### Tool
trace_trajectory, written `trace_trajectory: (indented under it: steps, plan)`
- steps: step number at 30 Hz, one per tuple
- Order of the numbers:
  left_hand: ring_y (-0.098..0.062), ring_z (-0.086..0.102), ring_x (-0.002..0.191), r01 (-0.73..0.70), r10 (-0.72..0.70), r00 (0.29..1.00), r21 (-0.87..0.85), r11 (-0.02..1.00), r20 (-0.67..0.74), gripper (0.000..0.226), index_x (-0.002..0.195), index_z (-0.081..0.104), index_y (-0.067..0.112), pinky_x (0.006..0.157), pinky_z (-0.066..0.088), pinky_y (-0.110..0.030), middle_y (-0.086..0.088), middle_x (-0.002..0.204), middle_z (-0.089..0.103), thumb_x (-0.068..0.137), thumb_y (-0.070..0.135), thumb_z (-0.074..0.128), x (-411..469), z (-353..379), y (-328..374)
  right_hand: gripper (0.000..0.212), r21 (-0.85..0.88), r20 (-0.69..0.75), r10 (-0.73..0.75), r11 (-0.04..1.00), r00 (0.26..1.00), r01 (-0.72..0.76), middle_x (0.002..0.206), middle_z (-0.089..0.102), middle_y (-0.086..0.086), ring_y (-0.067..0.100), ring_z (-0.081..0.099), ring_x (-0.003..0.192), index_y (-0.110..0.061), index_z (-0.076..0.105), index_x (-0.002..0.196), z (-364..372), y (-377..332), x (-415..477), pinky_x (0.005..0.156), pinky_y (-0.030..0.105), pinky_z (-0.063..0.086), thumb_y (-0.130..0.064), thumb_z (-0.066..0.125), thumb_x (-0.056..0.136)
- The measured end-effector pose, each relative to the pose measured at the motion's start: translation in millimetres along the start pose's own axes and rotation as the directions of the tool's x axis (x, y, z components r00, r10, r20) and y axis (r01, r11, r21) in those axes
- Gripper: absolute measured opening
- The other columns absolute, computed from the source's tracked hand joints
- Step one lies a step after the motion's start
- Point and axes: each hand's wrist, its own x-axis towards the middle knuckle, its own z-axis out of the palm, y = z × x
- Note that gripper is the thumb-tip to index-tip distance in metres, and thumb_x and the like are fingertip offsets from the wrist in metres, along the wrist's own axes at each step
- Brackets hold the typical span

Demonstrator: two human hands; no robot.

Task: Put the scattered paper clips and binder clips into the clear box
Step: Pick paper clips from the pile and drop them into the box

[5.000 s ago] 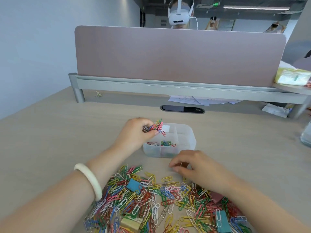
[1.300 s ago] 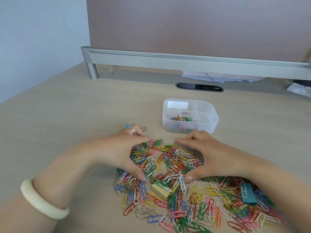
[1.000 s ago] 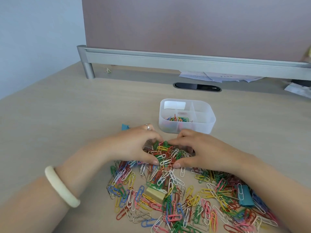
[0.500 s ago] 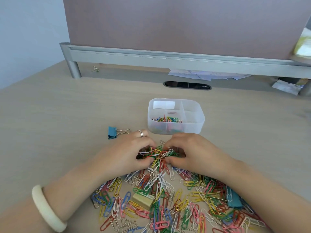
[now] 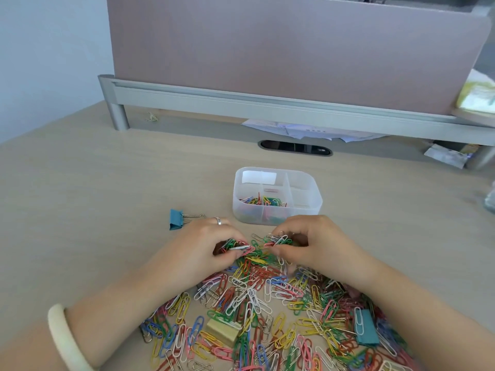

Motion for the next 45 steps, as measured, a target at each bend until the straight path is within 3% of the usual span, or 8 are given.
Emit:
trace_trajectory:
  steps: [2, 8, 17, 26, 30, 34, 39, 45]
  plan:
    - [0.009, 0.055, 0.08, 0.0, -0.001, 1.0, -0.047, 0.999, -0.028, 0.03, 0.095, 0.062, 0.037, 0.071, 0.041, -0.011, 0.038, 0.077, 0.054, 0.072, 0.051, 0.049, 0, 1, -2, 0.009, 0.045, -0.03, 0.027, 0.999, 0.999, -0.025, 0.067, 0.061, 0.015, 0.012, 0.066, 0.047, -0.008, 0.067, 0.08, -5, -5, 3, 0.05, 0.019, 0.045, -0.017, 0.069, 0.079]
    - [0.004, 0.058, 0.076, 0.032, -0.046, 0.996, -0.167, 0.985, -0.078, 0.024, 0.094, 0.061, 0.04, 0.064, 0.038, -0.006, 0.039, 0.082, 0.059, 0.071, 0.045, 0.061, 1, 1, -4, 0.006, -0.001, -0.132, 0.003, 1.0, 0.991, -0.004, 0.047, 0.061, -0.009, -0.002, 0.051, 0.038, -0.009, 0.069, 0.081, -33, -23, 35, 0.042, 0.01, 0.036, -0.015, 0.066, 0.082]
    - [0.006, 0.056, 0.079, 0.049, -0.063, 0.995, -0.175, 0.983, -0.076, 0.013, 0.089, 0.068, 0.036, 0.064, 0.036, -0.005, 0.043, 0.086, 0.056, 0.075, 0.035, 0.068, 2, -1, -5, 0.019, -0.639, -0.116, 0.014, 0.764, 0.993, -0.085, 0.094, 0.065, -0.007, 0.015, 0.058, 0.09, -0.026, 0.066, 0.1, -32, -12, 75, 0.077, 0.028, 0.041, -0.03, 0.063, 0.081]
    - [-0.007, 0.055, 0.068, 0.077, -0.109, 0.987, -0.247, 0.966, -0.117, 0.011, 0.083, 0.069, 0.034, 0.054, 0.037, -0.013, 0.015, 0.082, 0.065, 0.073, 0.035, 0.072, 4, -5, 1, 0.019, -0.573, -0.125, -0.049, 0.819, 0.991, -0.032, 0.104, 0.069, -0.007, 0.014, 0.059, 0.1, -0.024, 0.07, 0.095, -31, -9, 58, 0.093, 0.035, 0.042, -0.029, 0.053, 0.089]
    - [-0.009, 0.052, 0.055, 0.104, -0.18, 0.959, -0.32, 0.941, -0.217, 0.01, 0.074, 0.068, 0.039, 0.053, 0.036, -0.025, -0.001, 0.068, 0.066, 0.072, 0.03, 0.072, 23, -15, 3, 0.015, -0.42, -0.192, -0.191, 0.902, 0.963, 0.095, 0.088, 0.066, -0.008, 0.005, 0.057, 0.079, -0.022, 0.071, 0.087, -32, -11, 33, 0.071, 0.009, 0.039, -0.024, 0.056, 0.087]
    - [0.002, 0.046, 0.045, 0.172, -0.252, 0.939, -0.313, 0.934, -0.236, 0.008, 0.08, 0.071, 0.024, 0.048, 0.034, -0.014, 0.013, 0.051, 0.058, 0.074, 0.02, 0.071, 65, -27, 2, 0.01, -0.367, -0.059, -0.217, 0.912, 0.974, 0.181, 0.076, 0.059, -0.019, -0.002, 0.054, 0.074, -0.024, 0.069, 0.084, -12, -5, 6, 0.066, 0.008, 0.038, -0.026, 0.059, 0.085]
    - [-0.013, 0.052, 0.06, 0.24, -0.241, 0.97, -0.019, 0.971, -0.024, 0.013, 0.086, 0.07, 0.013, 0.053, 0.034, -0.023, 0.002, 0.063, 0.058, 0.076, 0.021, 0.07, 104, -30, 1, 0.013, -0.325, 0.019, -0.185, 0.928, 0.983, 0.181, 0.078, 0.056, -0.023, 0.001, 0.057, 0.083, -0.026, 0.068, 0.087, 1, 3, -3, 0.077, 0.021, 0.047, -0.029, 0.056, 0.087]
    - [-0.024, 0.035, 0.062, 0.126, -0.263, 0.925, 0.433, 0.893, 0.273, 0.016, 0.06, 0.053, 0.009, 0.048, 0.021, -0.028, -0.008, 0.059, 0.043, 0.075, 0.009, 0.058, 122, -19, 9, 0.012, -0.264, 0.039, -0.181, 0.947, 0.983, 0.185, 0.081, 0.055, -0.022, -0.015, 0.053, 0.069, -0.024, 0.069, 0.088, 1, 6, -2, 0.065, 0.007, 0.039, -0.028, 0.057, 0.087]
